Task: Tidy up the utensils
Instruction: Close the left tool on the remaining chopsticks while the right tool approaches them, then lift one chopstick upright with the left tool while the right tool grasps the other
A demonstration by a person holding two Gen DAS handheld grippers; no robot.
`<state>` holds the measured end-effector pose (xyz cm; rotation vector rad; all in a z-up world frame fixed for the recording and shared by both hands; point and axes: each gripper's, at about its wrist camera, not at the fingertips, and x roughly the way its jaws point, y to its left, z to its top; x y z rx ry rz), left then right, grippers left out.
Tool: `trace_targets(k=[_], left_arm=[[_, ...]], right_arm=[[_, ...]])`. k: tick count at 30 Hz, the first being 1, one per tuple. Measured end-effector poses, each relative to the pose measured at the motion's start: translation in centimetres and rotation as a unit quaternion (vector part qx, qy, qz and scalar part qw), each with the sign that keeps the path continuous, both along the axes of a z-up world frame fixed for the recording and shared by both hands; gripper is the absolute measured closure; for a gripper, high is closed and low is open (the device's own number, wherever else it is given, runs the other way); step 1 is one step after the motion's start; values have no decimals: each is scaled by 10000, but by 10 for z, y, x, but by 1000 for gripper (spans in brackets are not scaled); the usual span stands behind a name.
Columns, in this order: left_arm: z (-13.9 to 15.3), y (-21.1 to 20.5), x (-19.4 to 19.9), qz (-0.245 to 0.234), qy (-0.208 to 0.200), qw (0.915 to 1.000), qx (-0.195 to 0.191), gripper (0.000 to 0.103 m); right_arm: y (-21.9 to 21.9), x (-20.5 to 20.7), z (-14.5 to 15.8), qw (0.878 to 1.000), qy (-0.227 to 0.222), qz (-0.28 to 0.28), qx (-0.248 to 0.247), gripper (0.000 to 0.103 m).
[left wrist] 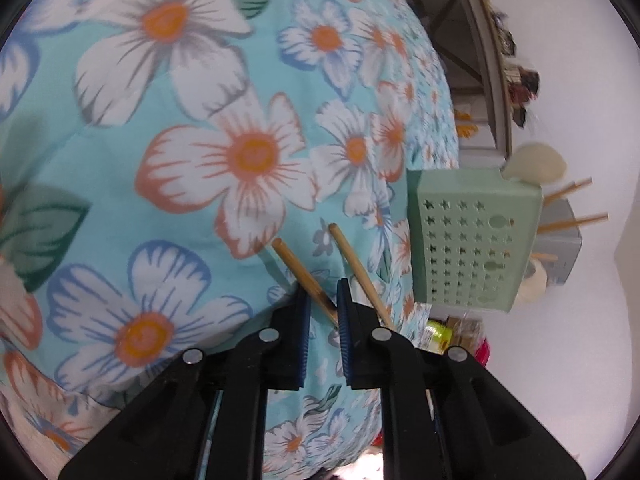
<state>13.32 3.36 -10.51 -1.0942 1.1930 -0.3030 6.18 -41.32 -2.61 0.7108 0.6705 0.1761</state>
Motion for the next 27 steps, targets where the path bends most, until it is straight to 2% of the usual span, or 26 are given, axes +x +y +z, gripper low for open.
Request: trace_targets(k=[9,12,15,17,21,24,27], left_arm=[[17,4,1,-526,-710,9953,393,91],[30,8,-1,-641,-1124,9904,493,91],[53,13,-5,-722,-1744,9796,689,93],[72,16,-10,-746,-2222,9688,808,94],[104,27,-17,-685,-2920,9509,758,97],[121,35,-19,-597,-3235,9410,790,98],[131,46,-22,-488,-3425,9351,771,98]], right_arm=[[4,2,3,9999,9,44,-108,62],[7,3,4,9999,17,50,-143,62],[10,4,5,9998,24,56,-186,62],[12,4,6,9998,25,63,-208,62],[17,5,9,9996,14,82,-256,62],[22,5,11,9994,5,115,-322,62],[26,5,11,9991,14,158,-396,62]])
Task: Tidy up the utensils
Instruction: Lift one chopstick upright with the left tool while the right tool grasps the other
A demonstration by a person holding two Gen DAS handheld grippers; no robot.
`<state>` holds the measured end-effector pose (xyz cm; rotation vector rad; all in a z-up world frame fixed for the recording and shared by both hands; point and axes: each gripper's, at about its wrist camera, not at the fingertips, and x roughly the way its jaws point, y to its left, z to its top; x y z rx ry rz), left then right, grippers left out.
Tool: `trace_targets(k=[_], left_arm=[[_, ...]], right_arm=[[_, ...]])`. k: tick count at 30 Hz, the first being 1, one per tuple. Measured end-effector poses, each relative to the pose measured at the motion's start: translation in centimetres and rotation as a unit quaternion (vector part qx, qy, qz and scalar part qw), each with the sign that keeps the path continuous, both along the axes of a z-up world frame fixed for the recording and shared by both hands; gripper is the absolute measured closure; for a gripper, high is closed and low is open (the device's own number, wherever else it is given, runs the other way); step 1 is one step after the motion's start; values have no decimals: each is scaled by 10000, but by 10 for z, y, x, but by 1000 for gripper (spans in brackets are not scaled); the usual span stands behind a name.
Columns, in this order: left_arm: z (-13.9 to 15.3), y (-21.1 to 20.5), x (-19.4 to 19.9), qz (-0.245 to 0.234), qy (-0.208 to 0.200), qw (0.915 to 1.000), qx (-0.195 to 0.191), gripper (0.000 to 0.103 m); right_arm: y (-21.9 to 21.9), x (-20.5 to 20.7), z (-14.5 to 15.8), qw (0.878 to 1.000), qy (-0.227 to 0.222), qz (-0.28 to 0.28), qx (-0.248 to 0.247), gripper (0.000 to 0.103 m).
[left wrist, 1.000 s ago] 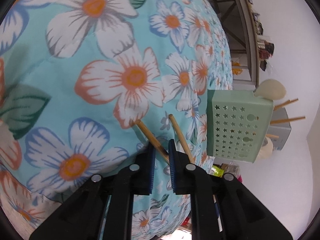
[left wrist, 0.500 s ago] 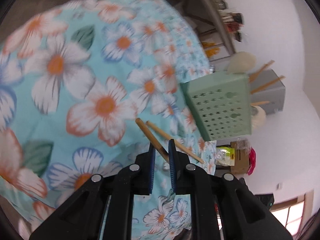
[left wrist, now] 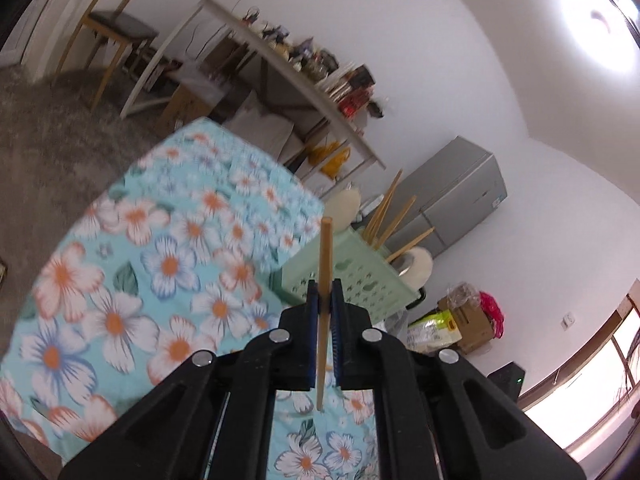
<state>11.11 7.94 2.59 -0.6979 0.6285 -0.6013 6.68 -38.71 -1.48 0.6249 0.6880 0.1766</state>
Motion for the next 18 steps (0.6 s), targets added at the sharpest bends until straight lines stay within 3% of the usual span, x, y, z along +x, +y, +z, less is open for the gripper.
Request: trace_targets(k=[9,18], left_arm=[[21,35,-10,331,-434,9984,-167,98],[23,58,-13,553,-566,9965,-253,98]], right_arm=[[14,8,-8,9997,143,186,-37,62],[28,18,-28,9979,544,323,158,62]])
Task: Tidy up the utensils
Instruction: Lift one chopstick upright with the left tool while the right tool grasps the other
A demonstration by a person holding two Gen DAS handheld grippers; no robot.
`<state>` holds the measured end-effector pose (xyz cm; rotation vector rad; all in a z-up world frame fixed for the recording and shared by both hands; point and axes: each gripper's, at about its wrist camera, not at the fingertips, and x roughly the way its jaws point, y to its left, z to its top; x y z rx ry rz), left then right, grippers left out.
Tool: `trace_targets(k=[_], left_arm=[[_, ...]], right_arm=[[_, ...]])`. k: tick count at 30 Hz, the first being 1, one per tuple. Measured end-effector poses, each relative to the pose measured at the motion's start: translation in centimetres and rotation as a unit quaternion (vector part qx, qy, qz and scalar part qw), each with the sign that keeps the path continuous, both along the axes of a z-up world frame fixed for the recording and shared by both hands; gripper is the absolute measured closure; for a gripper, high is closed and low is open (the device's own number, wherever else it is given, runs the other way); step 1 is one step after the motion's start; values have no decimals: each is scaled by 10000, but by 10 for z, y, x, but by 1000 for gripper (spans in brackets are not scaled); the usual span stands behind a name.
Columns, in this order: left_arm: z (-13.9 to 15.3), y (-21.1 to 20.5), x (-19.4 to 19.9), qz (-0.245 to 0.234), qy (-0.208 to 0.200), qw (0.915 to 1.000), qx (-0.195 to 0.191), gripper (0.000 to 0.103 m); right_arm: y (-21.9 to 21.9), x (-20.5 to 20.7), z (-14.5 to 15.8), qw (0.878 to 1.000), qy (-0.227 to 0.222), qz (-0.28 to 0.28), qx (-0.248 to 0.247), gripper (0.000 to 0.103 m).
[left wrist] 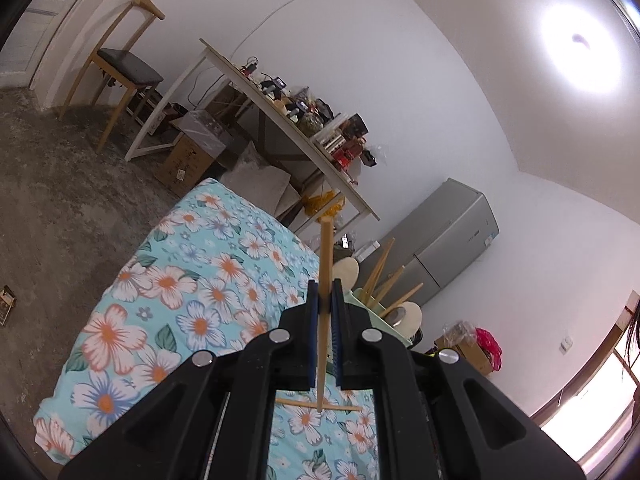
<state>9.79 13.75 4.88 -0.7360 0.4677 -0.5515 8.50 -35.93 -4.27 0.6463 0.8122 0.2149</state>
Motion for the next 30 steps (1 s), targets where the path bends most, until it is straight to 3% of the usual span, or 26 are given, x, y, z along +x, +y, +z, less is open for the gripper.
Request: trace_targets(k=[8,23,26,30], left_arm=[[-10,12,3,91,85,9998,-131,98],[-18,20,8,105,175,9995,-227,98],[-17,18,9,91,158,9997,-173,98],[-10,8,10,64,28,9999,139,98]], right_arm=[[-13,25,-46,9940,854,-496,470,62],[-11,75,-46,9892,819,-1177,311,61],[-4,79,-44,9881,818,-1306,-12,64],[1,81,-45,9850,839,-1479,-293,82]])
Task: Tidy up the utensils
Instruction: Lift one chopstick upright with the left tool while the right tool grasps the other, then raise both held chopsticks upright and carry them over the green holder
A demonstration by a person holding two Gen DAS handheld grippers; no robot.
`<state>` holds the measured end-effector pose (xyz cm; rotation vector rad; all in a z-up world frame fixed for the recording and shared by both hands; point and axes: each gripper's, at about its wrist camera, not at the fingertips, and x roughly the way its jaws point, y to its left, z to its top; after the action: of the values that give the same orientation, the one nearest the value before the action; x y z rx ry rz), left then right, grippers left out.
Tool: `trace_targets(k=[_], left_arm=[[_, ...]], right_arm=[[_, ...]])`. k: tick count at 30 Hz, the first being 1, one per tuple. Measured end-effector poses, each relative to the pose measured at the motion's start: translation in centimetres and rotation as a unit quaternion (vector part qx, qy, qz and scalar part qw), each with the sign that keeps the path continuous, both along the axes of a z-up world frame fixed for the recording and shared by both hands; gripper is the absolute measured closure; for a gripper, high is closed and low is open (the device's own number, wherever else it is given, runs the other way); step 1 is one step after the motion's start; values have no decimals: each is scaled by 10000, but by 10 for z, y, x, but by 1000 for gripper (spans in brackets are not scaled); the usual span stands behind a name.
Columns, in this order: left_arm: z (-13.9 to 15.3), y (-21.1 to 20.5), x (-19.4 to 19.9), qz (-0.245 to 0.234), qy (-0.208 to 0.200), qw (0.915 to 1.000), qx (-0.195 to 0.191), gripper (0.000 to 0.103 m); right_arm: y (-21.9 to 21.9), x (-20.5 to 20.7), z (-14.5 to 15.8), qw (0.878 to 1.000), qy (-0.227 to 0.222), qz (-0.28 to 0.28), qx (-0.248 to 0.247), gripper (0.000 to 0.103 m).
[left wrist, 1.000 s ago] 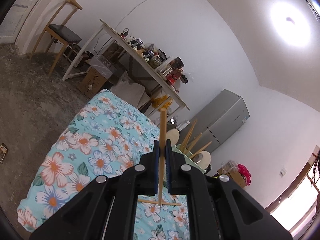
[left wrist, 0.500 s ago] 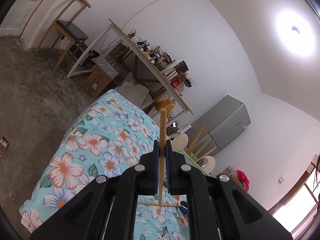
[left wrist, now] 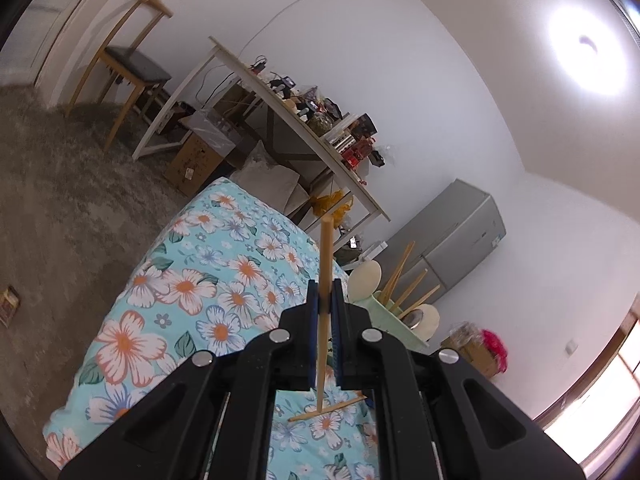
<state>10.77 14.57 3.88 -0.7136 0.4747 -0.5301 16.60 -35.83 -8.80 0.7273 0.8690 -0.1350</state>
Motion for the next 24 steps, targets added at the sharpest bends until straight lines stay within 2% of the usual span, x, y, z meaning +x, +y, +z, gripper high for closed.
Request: trace_targets(k=[6,11,13,15,21,24], left_arm=[[15,-25,5,-112,-230,9982,535,98],[31,-54,7,-222,-466,9936,1002,98],[37,-67,8,-239,-549,9906,1232,98],[41,-82,11,-258,-567,9864,1518,98],[52,-113,13,-258,-773,9752,2059,98],[56,-124,13,-274,-849,9725,2154,98]], right_arm=[[-17,-9,-2,9973,-301,12,676,91],[-26,-21,15,9939,-642,190,880,94],[-30,-27,27,9926,-797,297,869,96],[-29,-32,42,9906,-998,430,830,103],[-21,-51,91,9832,-1565,804,490,103],[-19,-61,110,9786,-1812,931,273,103]])
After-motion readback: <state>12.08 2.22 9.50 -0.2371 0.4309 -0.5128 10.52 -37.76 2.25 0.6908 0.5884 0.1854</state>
